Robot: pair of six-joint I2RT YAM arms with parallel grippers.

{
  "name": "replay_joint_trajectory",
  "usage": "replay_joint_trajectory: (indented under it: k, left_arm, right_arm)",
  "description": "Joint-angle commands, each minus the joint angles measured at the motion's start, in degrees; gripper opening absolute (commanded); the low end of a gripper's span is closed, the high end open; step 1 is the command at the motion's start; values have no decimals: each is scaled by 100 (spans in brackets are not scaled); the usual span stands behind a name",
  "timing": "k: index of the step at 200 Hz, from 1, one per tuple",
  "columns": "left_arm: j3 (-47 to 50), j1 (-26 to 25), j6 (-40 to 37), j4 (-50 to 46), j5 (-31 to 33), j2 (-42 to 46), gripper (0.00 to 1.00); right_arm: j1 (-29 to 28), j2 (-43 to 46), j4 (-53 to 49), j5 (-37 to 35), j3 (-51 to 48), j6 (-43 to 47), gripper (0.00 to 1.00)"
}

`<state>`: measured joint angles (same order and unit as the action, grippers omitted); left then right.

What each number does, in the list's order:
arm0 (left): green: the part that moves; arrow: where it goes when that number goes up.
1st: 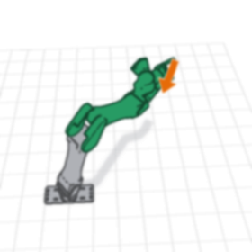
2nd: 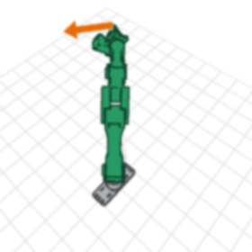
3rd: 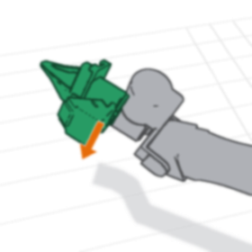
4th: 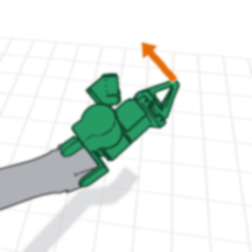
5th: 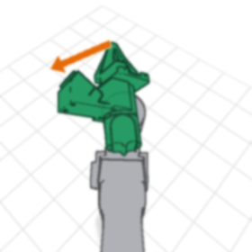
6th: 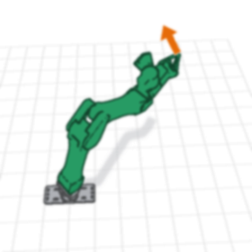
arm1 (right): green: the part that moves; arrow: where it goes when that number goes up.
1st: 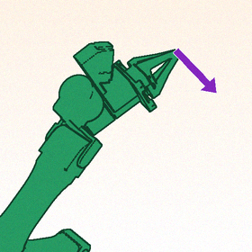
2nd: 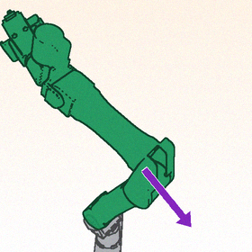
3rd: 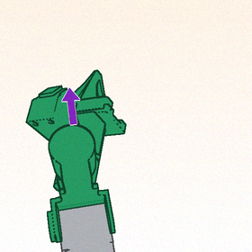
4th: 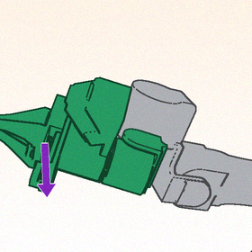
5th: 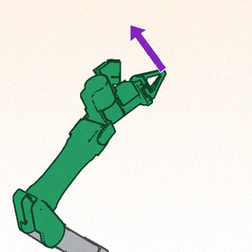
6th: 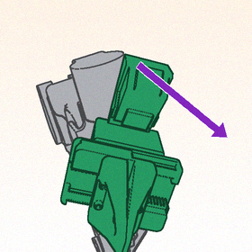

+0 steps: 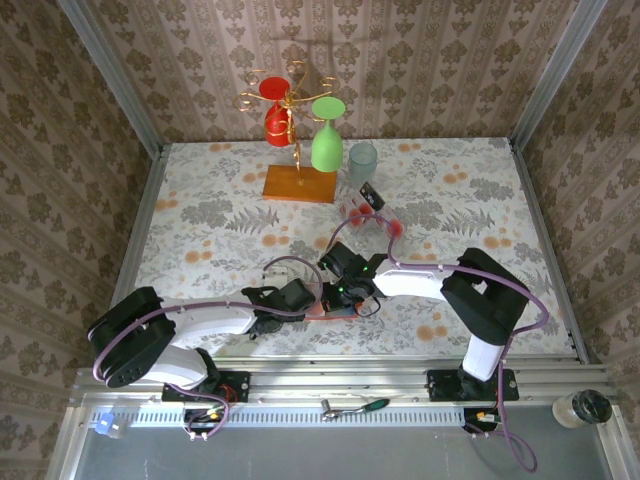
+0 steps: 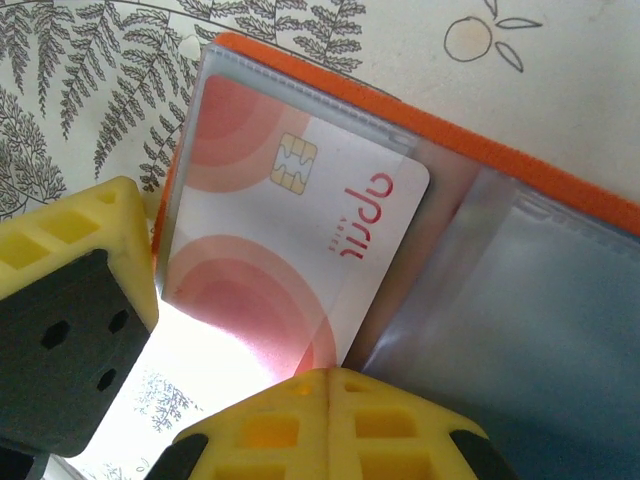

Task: Put the credit cards into the card holder
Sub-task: Insert the credit card into the card slot.

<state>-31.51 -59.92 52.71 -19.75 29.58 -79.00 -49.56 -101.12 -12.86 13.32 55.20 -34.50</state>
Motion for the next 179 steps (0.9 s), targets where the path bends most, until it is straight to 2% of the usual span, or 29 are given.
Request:
replay_joint_trajectory:
  k: [1, 49, 82, 137, 179]
  left_arm:
    - [76, -48, 27, -81, -102, 158, 100]
    - [84, 159, 80, -644, 173, 1107, 100]
    - [360, 455, 48, -701, 17, 1724, 100]
    - [448, 505, -1, -669, -84, 1903, 100]
    - [315, 518, -218, -432, -187, 1796, 100]
  right_arm:
    - [-72, -184, 54, 230, 97, -68, 0]
    - [-64, -75, -4, 171, 70, -55, 0]
    - [-67, -78, -7, 179, 105, -51, 0]
    - [-37, 139, -68, 232, 163, -51, 0]
    - [157, 856, -411, 150, 129, 21, 28]
